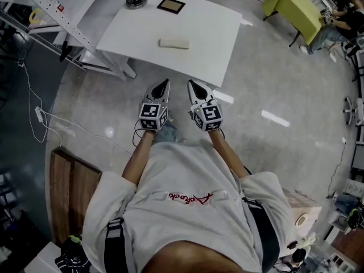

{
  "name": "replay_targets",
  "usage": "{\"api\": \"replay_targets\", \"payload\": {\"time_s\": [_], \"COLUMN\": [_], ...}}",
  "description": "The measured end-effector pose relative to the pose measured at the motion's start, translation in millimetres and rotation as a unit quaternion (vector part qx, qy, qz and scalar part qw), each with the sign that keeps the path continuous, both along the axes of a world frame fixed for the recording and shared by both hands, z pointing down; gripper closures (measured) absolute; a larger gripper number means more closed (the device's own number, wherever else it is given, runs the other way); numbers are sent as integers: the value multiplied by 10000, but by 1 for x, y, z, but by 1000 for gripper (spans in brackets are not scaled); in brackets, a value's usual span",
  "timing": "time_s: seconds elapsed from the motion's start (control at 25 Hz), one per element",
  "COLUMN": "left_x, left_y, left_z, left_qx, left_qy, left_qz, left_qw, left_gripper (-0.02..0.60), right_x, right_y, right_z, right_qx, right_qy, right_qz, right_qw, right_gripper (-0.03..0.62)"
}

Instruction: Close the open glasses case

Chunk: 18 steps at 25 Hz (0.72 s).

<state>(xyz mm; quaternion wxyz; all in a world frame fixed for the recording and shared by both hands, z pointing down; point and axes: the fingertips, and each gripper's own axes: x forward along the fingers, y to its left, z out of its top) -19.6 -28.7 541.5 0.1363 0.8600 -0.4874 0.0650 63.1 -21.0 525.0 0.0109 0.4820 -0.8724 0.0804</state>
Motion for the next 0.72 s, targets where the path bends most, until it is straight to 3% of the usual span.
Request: {"api": "replay_targets", "payload": {"time_s": [0.72], "left_x": [0], "left_y": [30], "left_z": [-4], "left_qx": [66], "left_qy": [-40], "left_qz": [36], "left_qw": [10000], "left_gripper": [551], "right_x": [-3], "right_y": [29], "right_z": [-5], "right_qx": [116], "right_qy": [124], "right_qz": [18], "right_qw": [9999], "right_gripper": [582]}}
